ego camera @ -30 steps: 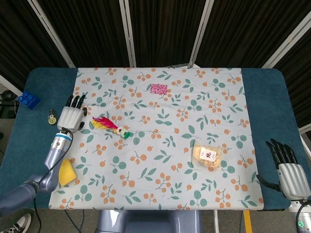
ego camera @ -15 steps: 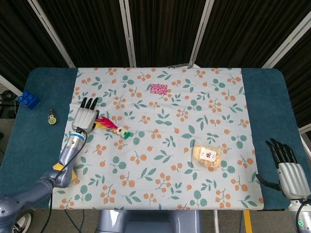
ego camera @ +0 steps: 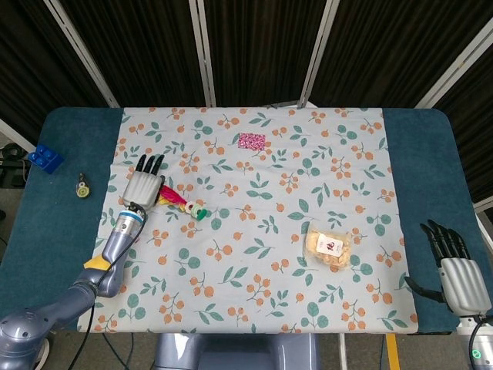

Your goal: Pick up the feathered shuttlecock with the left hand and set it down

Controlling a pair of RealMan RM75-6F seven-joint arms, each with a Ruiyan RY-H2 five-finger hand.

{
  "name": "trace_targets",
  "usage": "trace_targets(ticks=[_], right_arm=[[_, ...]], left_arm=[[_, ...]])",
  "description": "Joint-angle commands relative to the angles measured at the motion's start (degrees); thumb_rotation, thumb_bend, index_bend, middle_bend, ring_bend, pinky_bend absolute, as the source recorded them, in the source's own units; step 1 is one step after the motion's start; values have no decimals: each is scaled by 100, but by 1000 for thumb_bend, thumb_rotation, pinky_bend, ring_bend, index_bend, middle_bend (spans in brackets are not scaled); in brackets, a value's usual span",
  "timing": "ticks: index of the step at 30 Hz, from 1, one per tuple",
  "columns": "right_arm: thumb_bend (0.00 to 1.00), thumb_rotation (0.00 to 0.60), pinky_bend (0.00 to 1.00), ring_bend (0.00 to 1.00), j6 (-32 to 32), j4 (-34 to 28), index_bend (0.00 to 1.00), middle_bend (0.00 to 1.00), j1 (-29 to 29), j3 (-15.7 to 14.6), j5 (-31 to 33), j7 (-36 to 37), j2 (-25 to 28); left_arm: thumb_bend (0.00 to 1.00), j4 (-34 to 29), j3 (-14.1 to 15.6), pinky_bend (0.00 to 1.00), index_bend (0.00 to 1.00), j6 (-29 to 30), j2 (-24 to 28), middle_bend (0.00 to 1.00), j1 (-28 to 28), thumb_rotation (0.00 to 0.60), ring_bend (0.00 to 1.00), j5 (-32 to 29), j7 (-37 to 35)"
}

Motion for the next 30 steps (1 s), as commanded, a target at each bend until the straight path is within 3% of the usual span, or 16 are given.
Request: trace_targets(ticks=[1, 9, 16, 30], right_arm=[[104, 600, 0, 0, 4, 1, 50, 0, -2, 2, 1, 1, -1], [103, 600, 0, 0, 26, 6, 50, 0, -8, 1, -12, -25, -11], [104, 600, 0, 0, 42, 21, 50, 0, -7, 6, -24, -61, -28], [103, 600, 0, 0, 122, 73, 50, 0, -22, -9, -114, -149, -70]], left_arm=[[523, 37, 11, 0, 577, 7, -16, 0, -8, 600, 0, 9, -37], [525, 45, 9, 0, 584, 52, 8, 0, -9, 600, 0, 5, -66], [525, -435, -25, 0, 582, 419, 324, 0, -31, 600, 0, 166, -42], [523, -3040, 126, 0, 595, 1519, 2064, 0, 82, 600, 0, 1023, 858]])
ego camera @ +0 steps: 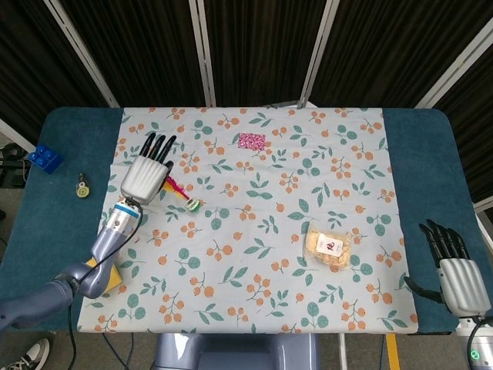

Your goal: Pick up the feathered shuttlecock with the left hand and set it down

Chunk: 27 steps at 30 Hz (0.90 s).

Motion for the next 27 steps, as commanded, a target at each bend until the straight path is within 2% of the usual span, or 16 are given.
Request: trace_targets(ticks=[1, 6, 12, 20, 27], right_arm=[[103, 600, 0, 0, 14, 15, 50, 0, -2, 1, -13, -23, -12], [103, 600, 0, 0, 25, 28, 50, 0, -4, -23, -62, -92, -34], [104, 600, 0, 0, 63, 40, 50, 0, -14, -28, -93, -137, -49], [103, 600, 0, 0, 101, 65, 50, 0, -22, -43, -144, -216, -75], [104, 600, 0, 0, 88, 65, 50, 0, -18, -39, -127, -220, -77]], left_arm=[[524, -840, 54, 0, 595, 346, 644, 0, 75, 600, 0, 311, 401], [524, -1424, 138, 0, 595, 518, 1113, 0, 134, 600, 0, 565, 652], [523, -1904, 248, 0, 595, 688, 1436, 1, 296, 600, 0, 680, 734], [523, -2114, 480, 0, 594, 730, 1623, 2, 460, 600, 0, 817, 877], [522, -2121, 683, 0, 593, 675, 1546, 2, 552, 600, 0, 903, 902]])
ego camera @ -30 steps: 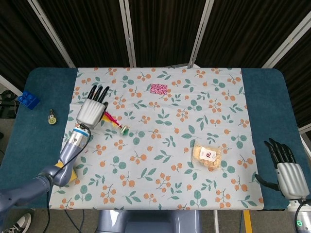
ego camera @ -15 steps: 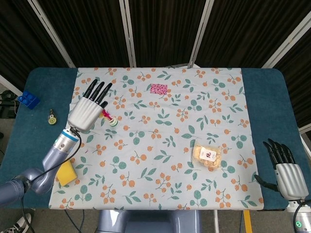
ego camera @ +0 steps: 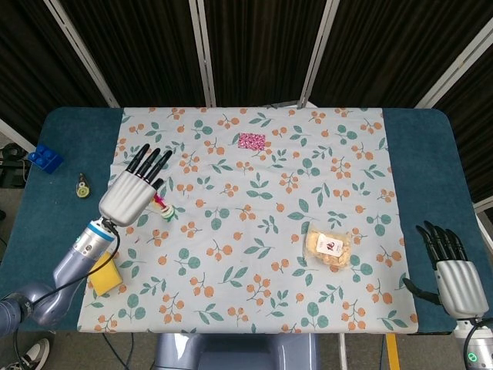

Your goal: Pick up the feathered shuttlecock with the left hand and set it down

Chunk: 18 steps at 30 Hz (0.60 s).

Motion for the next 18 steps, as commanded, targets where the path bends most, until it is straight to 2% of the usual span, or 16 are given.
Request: trace_targets(ticks=[1, 18], right_arm=[[104, 600, 0, 0, 1, 3, 50, 0, 1, -2, -6, -10, -2], [103, 600, 0, 0, 14, 11, 50, 0, -2, 9, 8, -32, -13]], left_arm=[[521, 2, 69, 0, 593, -32, -78, 2, 35, 600, 0, 27, -2], [499, -83, 233, 0, 567, -173, -301, 2, 83, 600, 0, 129, 98]])
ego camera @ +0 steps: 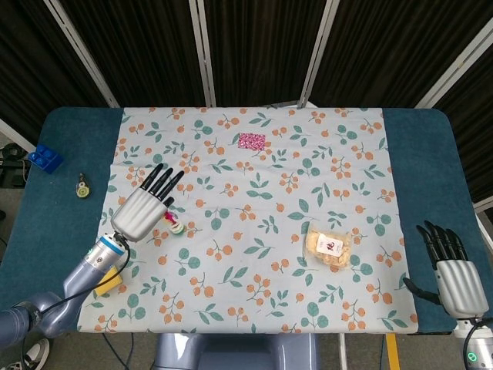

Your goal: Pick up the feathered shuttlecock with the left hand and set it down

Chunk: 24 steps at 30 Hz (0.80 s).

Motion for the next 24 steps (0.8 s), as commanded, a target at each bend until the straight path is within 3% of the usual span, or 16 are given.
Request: trace_targets(ticks=[1, 7, 16, 22, 24], right_arm=[[104, 600, 0, 0, 0, 3, 50, 0, 1, 0, -1, -2, -3], [104, 600, 0, 0, 5, 8, 50, 0, 1, 0, -7, 0, -4], [102, 600, 0, 0, 46, 33, 50, 0, -7, 1, -38, -45, -26], [103, 600, 0, 0, 98, 86, 50, 0, -23, 15, -40, -108, -49], [104, 600, 0, 0, 111, 69, 50, 0, -40, 14, -19, -93, -55]], left_arm=[[494, -44, 6, 0, 561, -24, -2, 2, -2, 600, 0, 7, 2], [383, -177, 18, 0, 483, -101, 24, 0, -3, 600, 0, -8, 89], [285, -575, -50, 0, 206, 51, 114, 0, 70, 600, 0, 7, 224], [282, -1323, -362, 0, 192, 604, 400, 0, 238, 600, 0, 7, 57], [282, -1866, -602, 0, 192, 1142, 662, 0, 458, 600, 0, -15, -139]])
